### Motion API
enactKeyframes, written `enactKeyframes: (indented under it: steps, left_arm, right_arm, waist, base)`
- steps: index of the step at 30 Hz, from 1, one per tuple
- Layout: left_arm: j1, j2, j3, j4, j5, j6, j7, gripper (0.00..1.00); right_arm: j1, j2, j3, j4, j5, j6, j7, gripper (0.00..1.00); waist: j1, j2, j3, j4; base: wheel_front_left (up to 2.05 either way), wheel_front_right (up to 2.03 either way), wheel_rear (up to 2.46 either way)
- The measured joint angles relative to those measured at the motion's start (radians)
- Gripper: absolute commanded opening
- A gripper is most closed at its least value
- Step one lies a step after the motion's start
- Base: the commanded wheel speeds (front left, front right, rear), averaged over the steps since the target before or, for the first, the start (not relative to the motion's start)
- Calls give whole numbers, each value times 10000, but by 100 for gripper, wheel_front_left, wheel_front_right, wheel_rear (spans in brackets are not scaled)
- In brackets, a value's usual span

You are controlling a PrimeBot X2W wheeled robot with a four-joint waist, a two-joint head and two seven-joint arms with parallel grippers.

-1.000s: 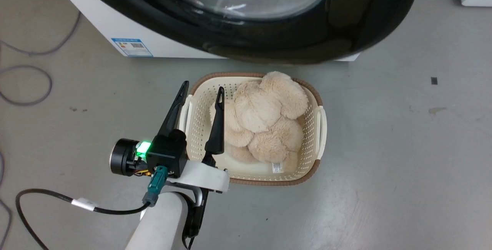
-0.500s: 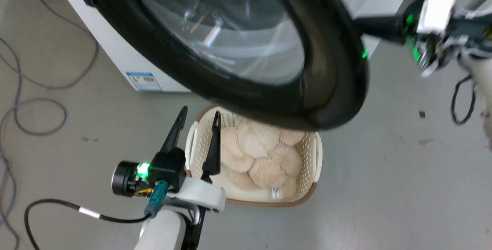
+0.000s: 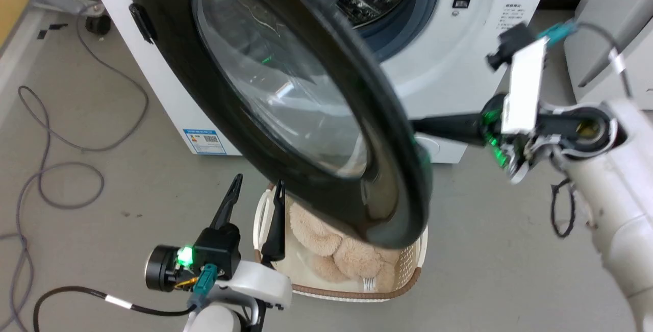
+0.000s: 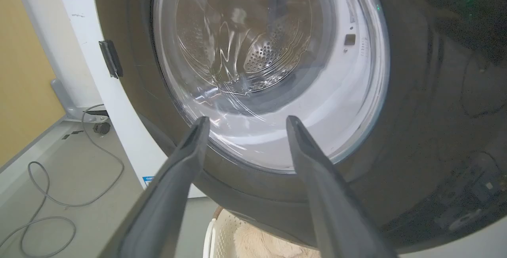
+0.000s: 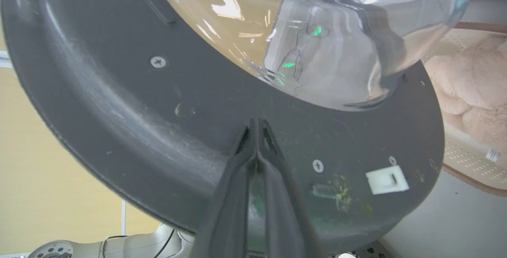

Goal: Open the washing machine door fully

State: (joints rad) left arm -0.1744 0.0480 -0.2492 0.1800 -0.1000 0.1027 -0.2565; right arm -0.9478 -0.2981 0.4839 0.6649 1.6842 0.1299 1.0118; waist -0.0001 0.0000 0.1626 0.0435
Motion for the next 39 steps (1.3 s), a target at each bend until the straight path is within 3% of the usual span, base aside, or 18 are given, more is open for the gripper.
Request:
enactKeyframes:
  steps: [17, 28, 33, 37, 38, 39]
  left_arm:
    - [538, 0, 29, 176, -88, -25, -2, 100]
    - [955, 125, 245, 182, -71, -299, 0, 100]
    - [1173, 128, 337, 236, -59, -353, 0, 100]
    - [1294, 128, 410, 278, -71, -353, -2, 100]
    - [1332, 127, 430, 282, -75, -353, -2, 100]
    - [1360, 127, 464, 288, -88, -351, -2, 100]
  right_arm:
    - [2016, 458, 838, -1197, 727, 0, 19, 0]
    - [2902, 823, 1419, -1678, 1154, 0, -382, 0]
    - [3488, 886, 1361, -1998, 1335, 0, -1030, 0]
    - [4332, 782, 897, -2382, 1373, 0, -2197, 0]
    - [4601, 744, 696, -2514, 1383, 0, -2560, 28]
    - [4907, 706, 512, -2656, 1394, -2, -2874, 47]
  waist:
    - [0, 0, -851, 286]
    - [0, 0, -1312, 383]
    - [0, 0, -1489, 468]
    - [0, 0, -1638, 472]
    - [0, 0, -1660, 454]
    - [1, 0, -1684, 421]
  base:
    - [0, 0, 0]
    - [0, 0, 0]
    - [0, 0, 0]
    - [0, 0, 0]
    - [0, 0, 0]
    - [0, 0, 0]
